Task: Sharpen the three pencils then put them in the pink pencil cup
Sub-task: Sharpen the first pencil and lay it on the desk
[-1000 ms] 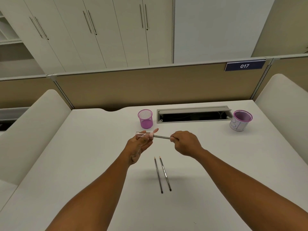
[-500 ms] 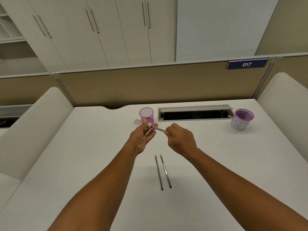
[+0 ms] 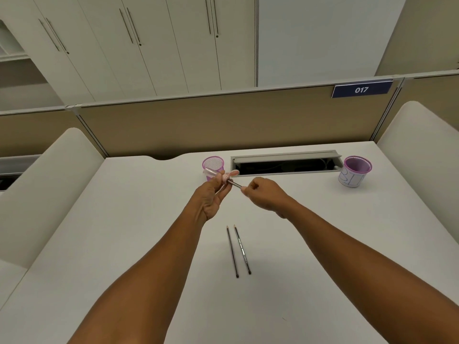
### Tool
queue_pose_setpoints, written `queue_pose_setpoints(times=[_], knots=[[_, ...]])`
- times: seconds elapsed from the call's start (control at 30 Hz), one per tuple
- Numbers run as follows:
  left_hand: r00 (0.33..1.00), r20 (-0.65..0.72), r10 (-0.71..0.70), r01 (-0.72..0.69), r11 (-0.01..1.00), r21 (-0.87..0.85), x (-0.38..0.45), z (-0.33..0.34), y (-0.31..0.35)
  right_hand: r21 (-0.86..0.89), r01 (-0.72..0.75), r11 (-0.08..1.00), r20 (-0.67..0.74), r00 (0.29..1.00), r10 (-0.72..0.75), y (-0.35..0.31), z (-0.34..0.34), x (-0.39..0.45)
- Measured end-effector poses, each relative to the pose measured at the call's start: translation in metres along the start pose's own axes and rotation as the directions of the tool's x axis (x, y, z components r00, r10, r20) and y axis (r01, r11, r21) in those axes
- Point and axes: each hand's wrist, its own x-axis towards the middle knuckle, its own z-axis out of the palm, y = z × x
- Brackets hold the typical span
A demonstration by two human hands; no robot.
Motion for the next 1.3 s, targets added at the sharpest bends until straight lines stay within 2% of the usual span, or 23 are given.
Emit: queue_pose_setpoints(times=[0.07, 0.17, 0.27, 0.33, 0.43, 0.47, 0.5, 0.57, 0.63, 0.73, 0.8, 0.83, 0.87, 0.9, 0.93, 0.97, 1.0, 1.03, 1.1, 1.17, 1.3], knots=[[1.000, 0.005, 0.023, -0.024, 0.999, 0.024, 0.001, 0.004, 0.005, -0.111, 0.122, 0.986, -0.119, 0.984, -0.135, 0.005, 0.003, 0.001], [0.999, 0.033, 0.020, -0.020, 1.000, 0.011, 0.001, 0.010, 0.007, -0.356, 0.191, 0.915, -0.263, 0.919, -0.294, 0.009, 0.006, 0.002], [0.998, 0.056, 0.032, -0.031, 0.999, -0.023, 0.000, 0.013, 0.006, -0.446, 0.199, 0.873, -0.265, 0.902, -0.340, 0.008, 0.006, -0.001], [0.997, 0.064, 0.034, -0.034, 0.999, -0.010, 0.000, 0.014, 0.006, -0.354, 0.173, 0.919, -0.212, 0.942, -0.259, 0.004, 0.004, -0.001], [0.998, 0.057, 0.041, -0.041, 0.999, 0.005, -0.001, 0.015, 0.003, 0.019, -0.011, 1.000, 0.007, 1.000, 0.011, -0.009, -0.009, -0.001], [0.998, 0.051, 0.046, -0.045, 0.999, -0.011, -0.002, 0.015, 0.001, 0.055, -0.043, 0.998, 0.057, 0.998, 0.040, -0.012, -0.012, 0.000], [0.998, 0.042, 0.053, -0.051, 0.998, -0.031, -0.002, 0.016, 0.001, 0.022, -0.025, 0.999, 0.054, 0.998, 0.024, -0.013, -0.013, 0.001], [0.998, 0.019, 0.067, -0.065, 0.995, -0.079, -0.001, 0.018, 0.003, -0.177, 0.061, 0.982, -0.082, 0.994, -0.076, -0.009, -0.010, 0.003], [0.997, -0.013, 0.079, -0.080, 0.990, -0.118, 0.000, 0.019, 0.005, -0.359, 0.119, 0.926, -0.222, 0.953, -0.209, -0.001, -0.005, 0.005], [0.997, -0.035, 0.072, -0.076, 0.986, -0.149, -0.001, 0.020, 0.005, -0.467, 0.231, 0.853, -0.324, 0.854, -0.408, 0.009, 0.004, 0.002], [0.998, -0.019, 0.063, -0.065, 0.984, -0.164, -0.002, 0.020, 0.003, -0.512, 0.236, 0.826, -0.363, 0.811, -0.458, 0.009, 0.005, -0.002], [0.998, -0.011, 0.063, -0.064, 0.984, -0.164, -0.002, 0.020, 0.003, -0.517, 0.205, 0.831, -0.360, 0.829, -0.429, 0.007, 0.005, -0.003], [0.998, 0.001, 0.064, -0.063, 0.985, -0.161, -0.002, 0.019, 0.003, -0.497, 0.152, 0.854, -0.331, 0.877, -0.349, 0.003, 0.004, -0.002], [0.998, 0.009, 0.062, -0.060, 0.987, -0.150, -0.002, 0.019, 0.004, -0.416, 0.078, 0.906, -0.281, 0.937, -0.210, -0.003, 0.000, 0.000], [0.998, 0.012, 0.056, -0.053, 0.989, -0.140, -0.002, 0.019, 0.004, -0.251, -0.007, 0.968, -0.202, 0.978, -0.046, -0.009, -0.006, 0.002], [0.999, 0.007, 0.047, -0.046, 0.990, -0.135, -0.002, 0.019, 0.002, -0.041, -0.101, 0.994, -0.095, 0.991, 0.097, -0.014, -0.013, 0.003], [0.999, 0.001, 0.043, -0.043, 0.990, -0.138, -0.002, 0.019, 0.000, 0.103, -0.168, 0.980, -0.015, 0.985, 0.170, -0.017, -0.018, 0.003], [0.999, -0.003, 0.045, -0.045, 0.989, -0.143, -0.003, 0.020, 0.000, 0.132, -0.163, 0.978, 0.015, 0.987, 0.163, -0.018, -0.020, 0.003], [0.999, -0.012, 0.049, -0.051, 0.987, -0.151, -0.001, 0.021, 0.003, 0.039, -0.041, 0.998, -0.024, 0.999, 0.042, -0.017, -0.019, 0.001], [0.999, -0.019, 0.048, -0.050, 0.988, -0.149, 0.002, 0.023, 0.007, -0.105, 0.091, 0.990, -0.122, 0.987, -0.104, -0.012, -0.013, 0.002], [1.000, -0.021, 0.022, -0.025, 0.988, -0.155, 0.002, 0.029, 0.007, -0.422, 0.183, 0.888, -0.313, 0.890, -0.332, -0.005, -0.005, 0.003]])
